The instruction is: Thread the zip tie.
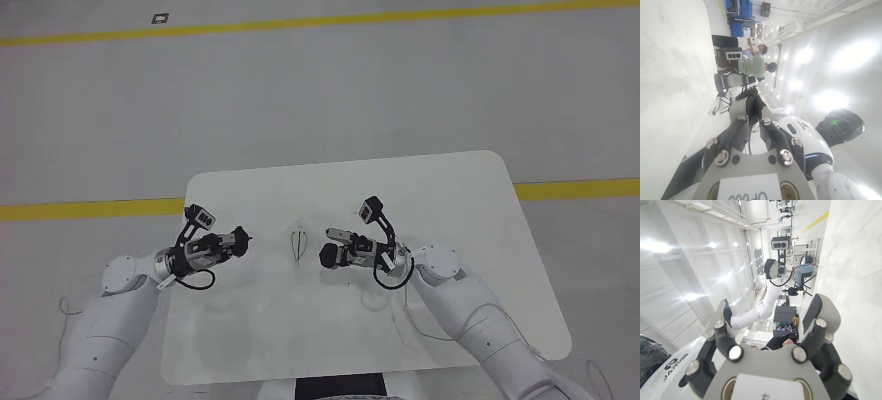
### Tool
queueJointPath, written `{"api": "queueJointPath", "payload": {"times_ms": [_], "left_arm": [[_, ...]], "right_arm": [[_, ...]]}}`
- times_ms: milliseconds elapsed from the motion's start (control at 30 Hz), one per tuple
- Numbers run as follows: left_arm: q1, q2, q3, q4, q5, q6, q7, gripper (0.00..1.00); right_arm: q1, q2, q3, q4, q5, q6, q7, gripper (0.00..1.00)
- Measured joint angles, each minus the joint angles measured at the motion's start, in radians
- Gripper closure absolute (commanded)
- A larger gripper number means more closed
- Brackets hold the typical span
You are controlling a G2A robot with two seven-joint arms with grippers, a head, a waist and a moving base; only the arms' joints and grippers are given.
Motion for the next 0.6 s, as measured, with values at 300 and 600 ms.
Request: {"api": "queueJointPath", "payload": {"times_ms": [300, 600], "left_arm": [[0.016, 0.011, -0.056, -0.023, 0.01, 0.0, 0.0, 1.0], [0.017, 0.011, -0.058, -0.025, 0.012, 0.0, 0.0, 1.0]], "right_arm": [[0.0, 0.0, 0.0, 0.0, 0.0, 0.0, 0.0, 0.0], [0.024, -0.002, -0.061, -0.129, -0.247, 0.13, -0.2, 0.0]]}}
